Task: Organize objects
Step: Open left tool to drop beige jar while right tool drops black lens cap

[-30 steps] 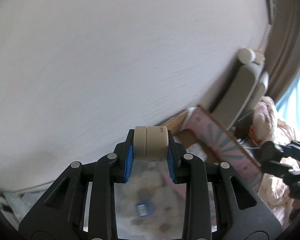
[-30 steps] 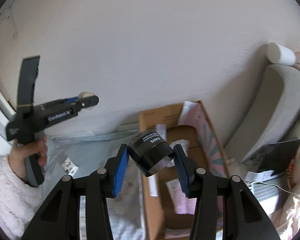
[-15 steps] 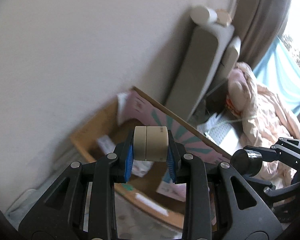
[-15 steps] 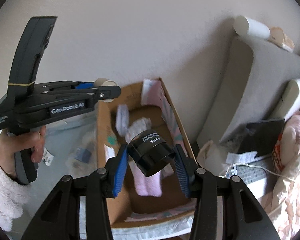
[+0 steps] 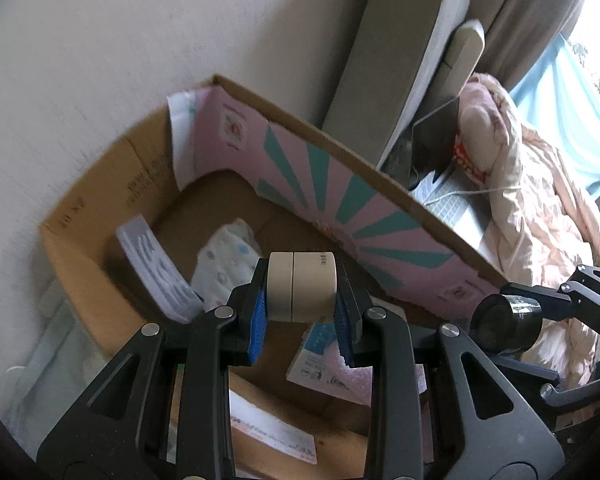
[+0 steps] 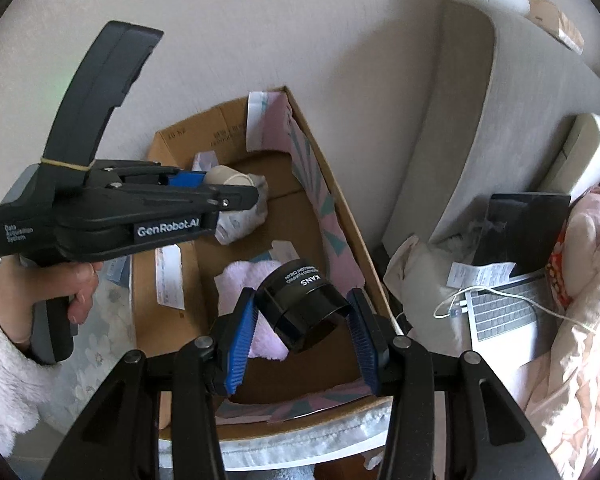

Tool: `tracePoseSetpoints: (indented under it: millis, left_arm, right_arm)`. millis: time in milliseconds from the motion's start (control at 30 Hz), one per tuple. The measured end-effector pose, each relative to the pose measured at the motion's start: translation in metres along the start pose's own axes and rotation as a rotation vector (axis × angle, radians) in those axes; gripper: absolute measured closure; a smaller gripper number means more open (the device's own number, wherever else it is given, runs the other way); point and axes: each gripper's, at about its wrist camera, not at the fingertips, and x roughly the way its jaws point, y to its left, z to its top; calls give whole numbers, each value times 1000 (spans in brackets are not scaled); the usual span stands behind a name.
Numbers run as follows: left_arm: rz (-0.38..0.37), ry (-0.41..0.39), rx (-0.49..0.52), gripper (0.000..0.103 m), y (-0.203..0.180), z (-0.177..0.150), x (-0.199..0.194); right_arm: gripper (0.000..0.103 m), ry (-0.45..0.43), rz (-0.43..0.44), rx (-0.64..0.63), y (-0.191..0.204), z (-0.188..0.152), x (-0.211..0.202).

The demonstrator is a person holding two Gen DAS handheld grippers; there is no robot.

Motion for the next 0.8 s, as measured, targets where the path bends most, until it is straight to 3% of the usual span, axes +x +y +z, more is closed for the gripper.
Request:
tracePoseSetpoints:
  millis: [433,467,533,567,600,633,667,800]
  left_arm:
    - [26,47,19,76,-14,0,15]
    - [43,50,20,76,-16,1,14]
    - [54,51,33,72,-19,4,10]
    - [49,46,40,69,-20,5,7]
    - [47,39,43,48,-21,5,5]
    - [50,35,49,0,-23,5,3]
    - [56,30,53,3,-24,5,2]
    - [52,33,55,0,-26,2,2]
  right_arm:
    - [61,37,2,-11,-1,-2,11]
    - [58,40,14,-10,-1,-3,11]
    - [29,44,39,-13,1,-4,10]
    - [12,39,56,-13,2,-5,9]
    - [4,32,69,-10,2,-5,8]
    - [3,32,72,-5,3,-6,8]
    - [2,33,71,0,3,-6,8]
    - [2,29,74,10,4,-5,7]
